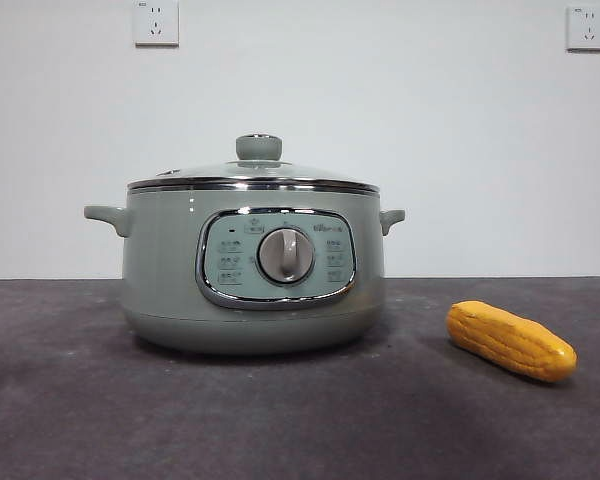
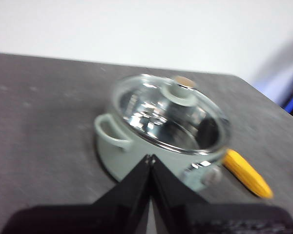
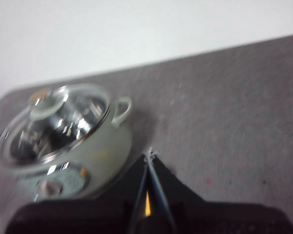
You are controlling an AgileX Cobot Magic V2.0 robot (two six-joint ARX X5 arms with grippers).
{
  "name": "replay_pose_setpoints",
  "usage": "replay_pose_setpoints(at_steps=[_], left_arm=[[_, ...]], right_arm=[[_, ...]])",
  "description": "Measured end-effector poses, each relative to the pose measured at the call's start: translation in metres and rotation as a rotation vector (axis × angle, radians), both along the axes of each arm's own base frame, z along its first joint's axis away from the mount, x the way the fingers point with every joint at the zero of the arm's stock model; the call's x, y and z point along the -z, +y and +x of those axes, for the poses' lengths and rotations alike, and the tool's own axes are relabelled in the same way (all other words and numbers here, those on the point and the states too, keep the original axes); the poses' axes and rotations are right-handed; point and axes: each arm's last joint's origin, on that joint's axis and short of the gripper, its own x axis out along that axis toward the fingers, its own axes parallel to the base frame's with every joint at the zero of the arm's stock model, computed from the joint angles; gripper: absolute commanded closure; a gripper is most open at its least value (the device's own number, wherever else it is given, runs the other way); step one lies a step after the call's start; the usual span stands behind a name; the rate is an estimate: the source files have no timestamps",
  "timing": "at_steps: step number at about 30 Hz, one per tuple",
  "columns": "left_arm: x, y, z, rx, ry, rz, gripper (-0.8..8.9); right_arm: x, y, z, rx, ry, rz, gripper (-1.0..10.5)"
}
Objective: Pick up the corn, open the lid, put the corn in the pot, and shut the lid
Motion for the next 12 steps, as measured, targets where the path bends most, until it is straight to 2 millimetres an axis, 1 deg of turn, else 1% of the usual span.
replay_pose_setpoints(at_steps=[6, 12], left_arm=[[-0.029, -0.003, -0.002, 0.123, 0.111, 0.034, 8.2], [-0.052, -0.004, -0.002, 0.183, 0.142, 0.079, 8.2]], right_arm=[[-0.033, 0.002, 0.003, -0.109, 0.176, -0.09, 9.6], [-0.054, 0.003, 0.008, -0.2, 0.331, -0.151, 9.6]])
